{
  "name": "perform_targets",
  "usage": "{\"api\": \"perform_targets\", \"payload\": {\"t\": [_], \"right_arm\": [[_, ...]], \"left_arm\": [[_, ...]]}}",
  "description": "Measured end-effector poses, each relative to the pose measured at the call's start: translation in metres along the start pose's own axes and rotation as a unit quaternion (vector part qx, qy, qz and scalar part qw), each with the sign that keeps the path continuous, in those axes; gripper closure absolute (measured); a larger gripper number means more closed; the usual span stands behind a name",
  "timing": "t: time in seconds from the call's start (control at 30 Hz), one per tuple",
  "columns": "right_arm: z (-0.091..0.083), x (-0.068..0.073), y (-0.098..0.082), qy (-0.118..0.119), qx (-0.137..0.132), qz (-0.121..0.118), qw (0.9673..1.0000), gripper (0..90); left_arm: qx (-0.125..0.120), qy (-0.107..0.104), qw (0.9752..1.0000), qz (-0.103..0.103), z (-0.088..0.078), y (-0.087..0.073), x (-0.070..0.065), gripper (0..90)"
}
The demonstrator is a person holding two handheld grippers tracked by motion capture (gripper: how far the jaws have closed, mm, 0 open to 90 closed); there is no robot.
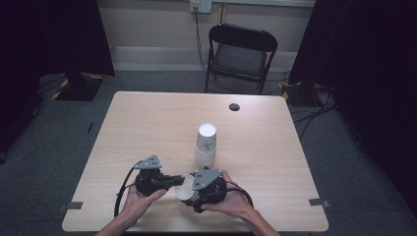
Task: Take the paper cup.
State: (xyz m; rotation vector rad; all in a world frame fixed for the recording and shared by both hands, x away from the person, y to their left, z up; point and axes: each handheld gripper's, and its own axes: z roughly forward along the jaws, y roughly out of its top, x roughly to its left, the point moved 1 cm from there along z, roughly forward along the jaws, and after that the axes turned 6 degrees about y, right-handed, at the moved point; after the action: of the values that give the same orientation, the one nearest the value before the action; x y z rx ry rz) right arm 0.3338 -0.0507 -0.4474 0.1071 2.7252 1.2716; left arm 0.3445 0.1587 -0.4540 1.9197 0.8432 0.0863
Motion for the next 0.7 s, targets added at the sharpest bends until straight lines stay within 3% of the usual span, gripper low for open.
{"api": "perform_targets", "payload": {"t": [0.17, 0.57, 0.7], "right_arm": [[0.0008, -0.0011, 0.0001, 0.002, 0.005, 0.01, 0.9999, 21.5], [0.0023, 0.0055, 0.0008, -0.027, 0.006, -0.026, 0.9993, 22.6], [0.0006, 0.0043, 0.0005, -0.026, 0.0, -0.019, 0.9995, 26.0]], "left_arm": [[0.0, -0.001, 1.0, -0.005, 0.0001, 0.0, 0.0004, 88.0], [-0.001, -0.01, 0.9998, -0.015, 0.0007, -0.0003, 0.0024, 87.9], [-0.006, -0.007, 0.9998, -0.015, 0.0004, -0.0001, 0.0023, 86.0]]}}
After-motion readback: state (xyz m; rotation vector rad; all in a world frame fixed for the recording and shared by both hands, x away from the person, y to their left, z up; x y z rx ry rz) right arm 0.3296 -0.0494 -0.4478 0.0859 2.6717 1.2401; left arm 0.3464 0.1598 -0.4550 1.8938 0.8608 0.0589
